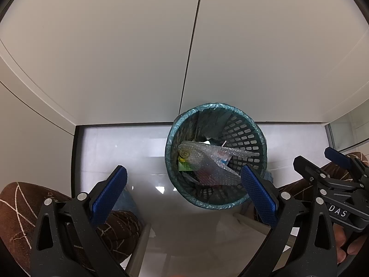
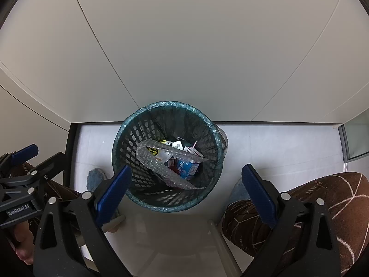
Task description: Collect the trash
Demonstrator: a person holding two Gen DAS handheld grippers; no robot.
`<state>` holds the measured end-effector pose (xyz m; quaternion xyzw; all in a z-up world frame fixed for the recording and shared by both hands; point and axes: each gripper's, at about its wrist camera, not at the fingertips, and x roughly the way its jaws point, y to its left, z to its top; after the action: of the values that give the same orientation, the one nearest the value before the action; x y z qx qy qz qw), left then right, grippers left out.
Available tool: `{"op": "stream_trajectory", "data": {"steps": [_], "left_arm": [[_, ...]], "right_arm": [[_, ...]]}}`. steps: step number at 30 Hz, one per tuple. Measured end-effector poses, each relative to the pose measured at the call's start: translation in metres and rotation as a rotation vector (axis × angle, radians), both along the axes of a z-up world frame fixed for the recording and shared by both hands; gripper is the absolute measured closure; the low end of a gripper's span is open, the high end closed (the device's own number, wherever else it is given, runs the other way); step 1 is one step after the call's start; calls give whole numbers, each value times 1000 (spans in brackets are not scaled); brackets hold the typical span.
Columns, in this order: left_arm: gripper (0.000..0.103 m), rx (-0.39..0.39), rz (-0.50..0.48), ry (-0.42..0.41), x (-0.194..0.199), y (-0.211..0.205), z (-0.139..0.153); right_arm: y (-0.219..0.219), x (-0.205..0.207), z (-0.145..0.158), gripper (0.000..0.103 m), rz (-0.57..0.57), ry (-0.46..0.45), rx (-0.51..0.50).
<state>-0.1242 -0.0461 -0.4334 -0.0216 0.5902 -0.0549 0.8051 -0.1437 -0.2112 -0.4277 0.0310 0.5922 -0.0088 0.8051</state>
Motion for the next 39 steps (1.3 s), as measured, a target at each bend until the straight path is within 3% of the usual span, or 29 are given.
{"op": "stream_trajectory", "data": {"steps": [20, 39], "left_arm": [[6, 38, 6, -7, 0, -2, 1], [6, 13, 8, -6, -1, -1, 1]], "right_arm": [[2, 1, 1, 11, 3, -3, 5], [1, 1, 1, 11, 4, -3, 6]]}}
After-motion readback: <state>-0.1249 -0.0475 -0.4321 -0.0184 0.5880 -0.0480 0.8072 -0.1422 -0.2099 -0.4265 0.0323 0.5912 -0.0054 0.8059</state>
